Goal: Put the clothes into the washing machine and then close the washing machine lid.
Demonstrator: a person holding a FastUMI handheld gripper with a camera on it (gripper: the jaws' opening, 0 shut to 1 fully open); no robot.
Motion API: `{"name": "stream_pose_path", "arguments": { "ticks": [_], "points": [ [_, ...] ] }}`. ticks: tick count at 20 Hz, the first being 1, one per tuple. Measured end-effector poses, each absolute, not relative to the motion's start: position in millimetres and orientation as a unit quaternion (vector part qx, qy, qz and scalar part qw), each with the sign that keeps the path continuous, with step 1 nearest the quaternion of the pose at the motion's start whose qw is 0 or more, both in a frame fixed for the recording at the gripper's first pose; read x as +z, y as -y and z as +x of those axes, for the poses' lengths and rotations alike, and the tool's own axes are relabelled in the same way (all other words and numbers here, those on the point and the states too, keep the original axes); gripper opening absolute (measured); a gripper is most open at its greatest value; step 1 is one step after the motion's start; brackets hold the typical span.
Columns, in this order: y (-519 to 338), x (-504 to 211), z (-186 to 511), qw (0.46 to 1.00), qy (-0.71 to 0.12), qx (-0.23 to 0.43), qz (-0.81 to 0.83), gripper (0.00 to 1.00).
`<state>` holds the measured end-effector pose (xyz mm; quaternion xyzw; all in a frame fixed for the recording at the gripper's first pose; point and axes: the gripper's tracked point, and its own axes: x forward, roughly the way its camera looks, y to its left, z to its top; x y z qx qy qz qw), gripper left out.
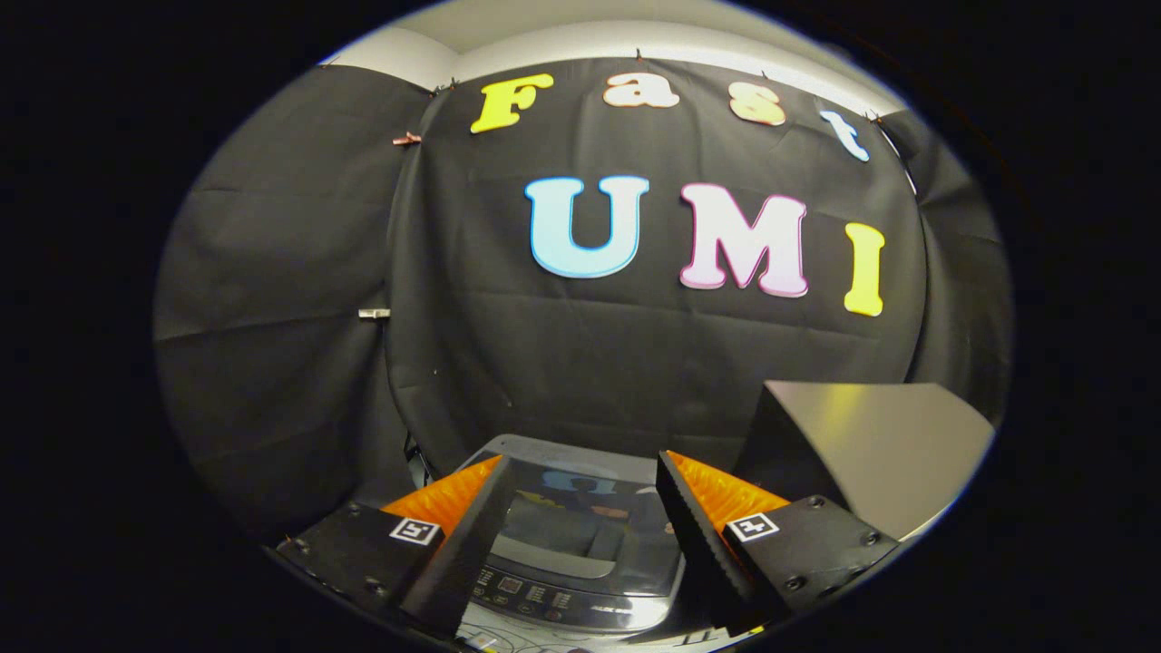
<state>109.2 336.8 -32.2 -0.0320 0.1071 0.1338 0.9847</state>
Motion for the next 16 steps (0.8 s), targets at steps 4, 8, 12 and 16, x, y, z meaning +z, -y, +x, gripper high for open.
{"name": "stream_pose_path", "arguments": {
  "ticks": [4, 8, 12, 16],
  "points": [
    [-266, -1, 73, 0.989, -0.081, 0.12, -0.028, 0.99],
    [-165, 9, 50, 0.995, -0.067, 0.07, -0.034, 0.99],
    [-78, 12, 32, 0.998, -0.049, 0.017, -0.034, 0.99],
    [-36, 14, 22, 0.999, -0.033, -0.002, -0.03, 0.99]
  ]
}}
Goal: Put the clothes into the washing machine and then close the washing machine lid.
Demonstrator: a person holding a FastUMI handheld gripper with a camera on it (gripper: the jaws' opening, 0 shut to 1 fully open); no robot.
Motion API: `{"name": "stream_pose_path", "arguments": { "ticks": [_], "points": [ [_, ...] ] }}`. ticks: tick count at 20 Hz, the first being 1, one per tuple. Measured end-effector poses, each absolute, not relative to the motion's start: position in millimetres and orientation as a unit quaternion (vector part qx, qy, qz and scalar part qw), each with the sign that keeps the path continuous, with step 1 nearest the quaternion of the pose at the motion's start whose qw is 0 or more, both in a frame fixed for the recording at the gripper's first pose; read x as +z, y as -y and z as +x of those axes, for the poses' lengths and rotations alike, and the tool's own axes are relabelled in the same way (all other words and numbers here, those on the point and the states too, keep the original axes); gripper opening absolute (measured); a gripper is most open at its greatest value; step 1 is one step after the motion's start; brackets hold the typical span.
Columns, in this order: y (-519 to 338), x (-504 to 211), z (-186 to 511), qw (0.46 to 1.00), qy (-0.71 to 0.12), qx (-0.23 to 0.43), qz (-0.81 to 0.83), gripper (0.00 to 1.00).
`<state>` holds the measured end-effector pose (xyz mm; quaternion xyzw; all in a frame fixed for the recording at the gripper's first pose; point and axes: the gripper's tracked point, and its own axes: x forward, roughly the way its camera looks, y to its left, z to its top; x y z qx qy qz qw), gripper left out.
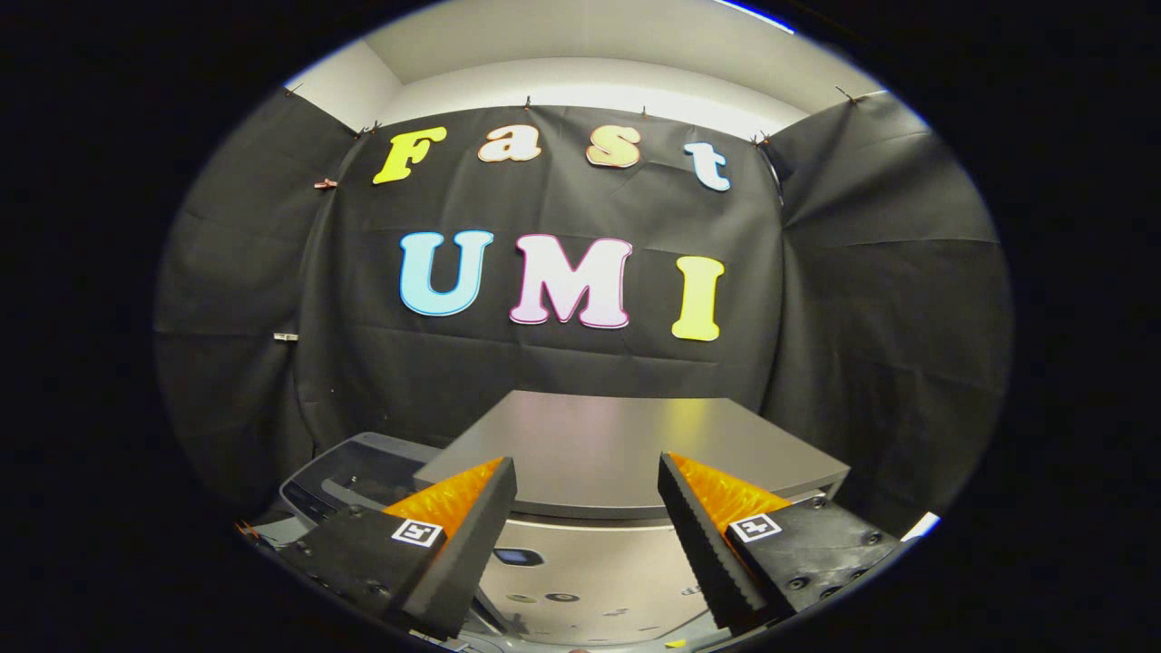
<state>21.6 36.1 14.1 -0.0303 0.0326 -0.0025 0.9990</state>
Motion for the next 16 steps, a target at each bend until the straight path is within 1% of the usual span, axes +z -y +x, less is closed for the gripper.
{"name": "stream_pose_path", "arguments": {
  "ticks": [4, 10, 16],
  "points": [
    [-22, 10, 19, 0.999, -0.034, -0.001, -0.022, 0.98],
    [-26, 8, 29, 0.999, -0.032, 0.007, -0.013, 0.98],
    [-23, 2, 32, 0.999, -0.032, -0.003, -0.01, 0.98]
  ]
}}
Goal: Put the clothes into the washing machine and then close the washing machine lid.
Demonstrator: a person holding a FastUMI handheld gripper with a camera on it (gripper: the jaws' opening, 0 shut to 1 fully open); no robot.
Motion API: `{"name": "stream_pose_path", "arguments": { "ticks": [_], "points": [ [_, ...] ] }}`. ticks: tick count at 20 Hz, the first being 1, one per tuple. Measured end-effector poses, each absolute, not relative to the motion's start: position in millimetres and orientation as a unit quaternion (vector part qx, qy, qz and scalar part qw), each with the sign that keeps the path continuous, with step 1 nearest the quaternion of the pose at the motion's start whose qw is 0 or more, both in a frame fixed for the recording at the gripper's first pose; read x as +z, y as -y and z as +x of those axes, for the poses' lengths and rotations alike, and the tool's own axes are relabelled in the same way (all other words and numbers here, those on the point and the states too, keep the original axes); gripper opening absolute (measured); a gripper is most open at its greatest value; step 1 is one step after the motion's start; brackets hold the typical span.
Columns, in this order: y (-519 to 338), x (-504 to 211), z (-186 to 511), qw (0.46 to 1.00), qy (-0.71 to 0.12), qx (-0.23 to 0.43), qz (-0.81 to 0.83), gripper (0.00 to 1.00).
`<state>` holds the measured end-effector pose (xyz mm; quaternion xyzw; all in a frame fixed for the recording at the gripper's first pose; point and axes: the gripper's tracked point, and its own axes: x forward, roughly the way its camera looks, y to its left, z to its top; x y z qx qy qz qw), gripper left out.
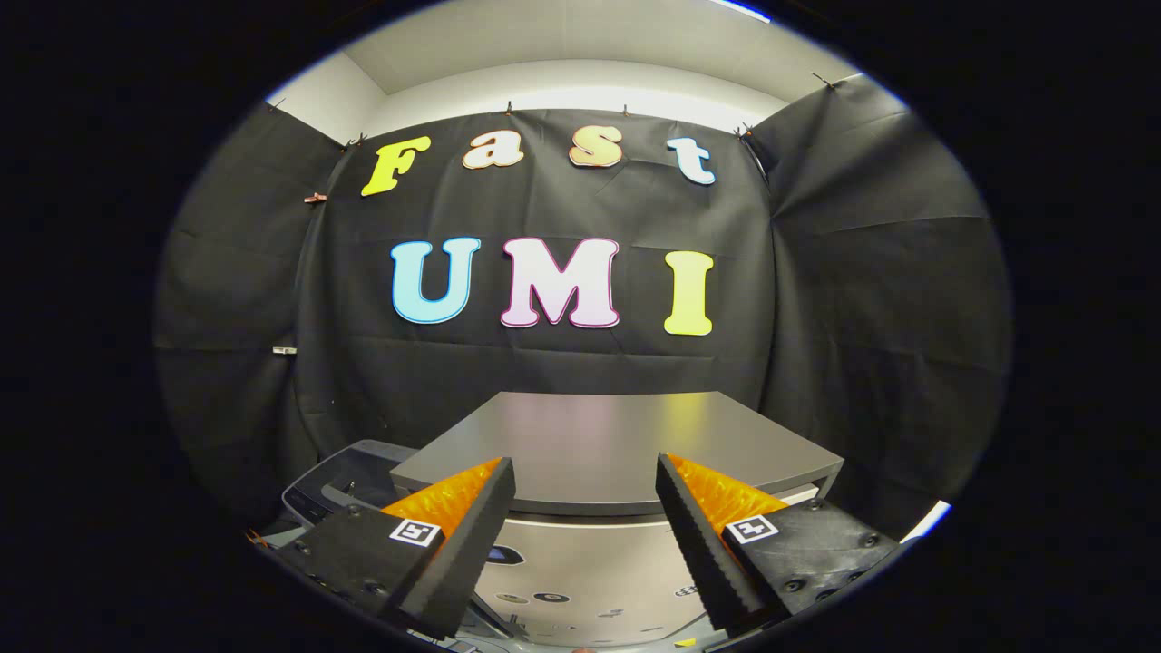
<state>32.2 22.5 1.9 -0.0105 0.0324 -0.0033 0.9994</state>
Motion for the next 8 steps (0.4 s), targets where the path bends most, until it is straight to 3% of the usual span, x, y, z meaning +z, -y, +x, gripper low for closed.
{"name": "stream_pose_path", "arguments": {
  "ticks": [8],
  "points": [
    [-18.8, -6.0, 26.1, 0.999, -0.035, -0.008, -0.006, 0.98]
  ]
}}
